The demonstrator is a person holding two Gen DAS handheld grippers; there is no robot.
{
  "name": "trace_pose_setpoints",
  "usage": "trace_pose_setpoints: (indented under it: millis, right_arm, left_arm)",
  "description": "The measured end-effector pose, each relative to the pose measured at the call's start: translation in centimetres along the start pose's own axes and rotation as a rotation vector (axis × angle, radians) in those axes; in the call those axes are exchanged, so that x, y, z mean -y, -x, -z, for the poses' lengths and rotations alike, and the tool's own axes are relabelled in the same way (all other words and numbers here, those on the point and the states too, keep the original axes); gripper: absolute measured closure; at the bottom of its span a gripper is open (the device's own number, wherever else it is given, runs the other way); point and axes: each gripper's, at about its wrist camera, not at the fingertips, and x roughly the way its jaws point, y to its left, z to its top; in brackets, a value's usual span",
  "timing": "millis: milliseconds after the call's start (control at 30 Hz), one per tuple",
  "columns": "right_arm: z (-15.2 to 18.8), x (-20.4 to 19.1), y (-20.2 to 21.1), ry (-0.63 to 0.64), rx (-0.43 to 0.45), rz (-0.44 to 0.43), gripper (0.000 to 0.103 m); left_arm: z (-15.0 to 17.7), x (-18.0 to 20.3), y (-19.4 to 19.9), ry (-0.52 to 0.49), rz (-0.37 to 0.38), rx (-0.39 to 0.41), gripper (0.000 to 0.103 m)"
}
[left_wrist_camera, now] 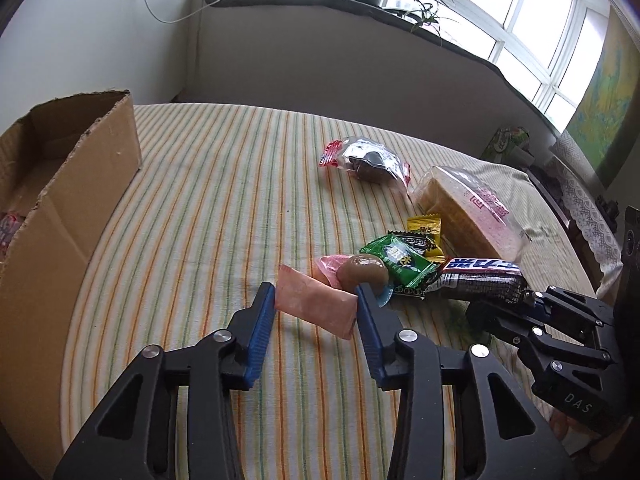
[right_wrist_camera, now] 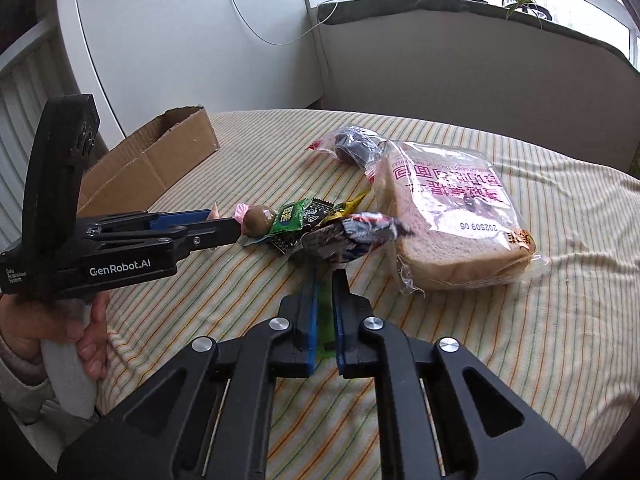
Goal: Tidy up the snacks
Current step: 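Grasp the pink wrapped candy with the left tool while the right tool grasps a dark wrapped candy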
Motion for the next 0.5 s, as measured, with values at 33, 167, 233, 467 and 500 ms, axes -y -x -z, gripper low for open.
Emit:
trace_pose_setpoints:
  millis: [33, 167, 233, 467, 500]
  right_arm:
    - [0.2, -0.1, 0.2, 0.000, -0.001, 0.001, 0.096]
    - [0.9, 0.2, 0.3, 0.001, -0.047, 0.032, 0.082]
    - [0.7, 0.9, 0.4, -0.039, -0.048, 0.026, 0.048]
    - [-1.6, 1.4, -0.1, -0.130, -0.011, -0.064, 0.032]
    - [-1.8, 1.4, -0.5, -0.151, -0.012, -0.081, 0.032]
  left_arm:
    - [0.0, 0.1, 0.1, -0.004, 0.006, -0.001, 0.065]
    - [0.5, 0.3, 0.7, -0.018, 0.028, 0.000, 0.065]
    - [0.7, 0.2, 1.0, -0.016, 0.036, 0.003, 0.065]
    - [1.1, 0.2, 2.0, -0.009, 0.074, 0.026, 0.065]
    - [1.1, 0.2, 2.2, -0.009, 0.078, 0.030, 0.065]
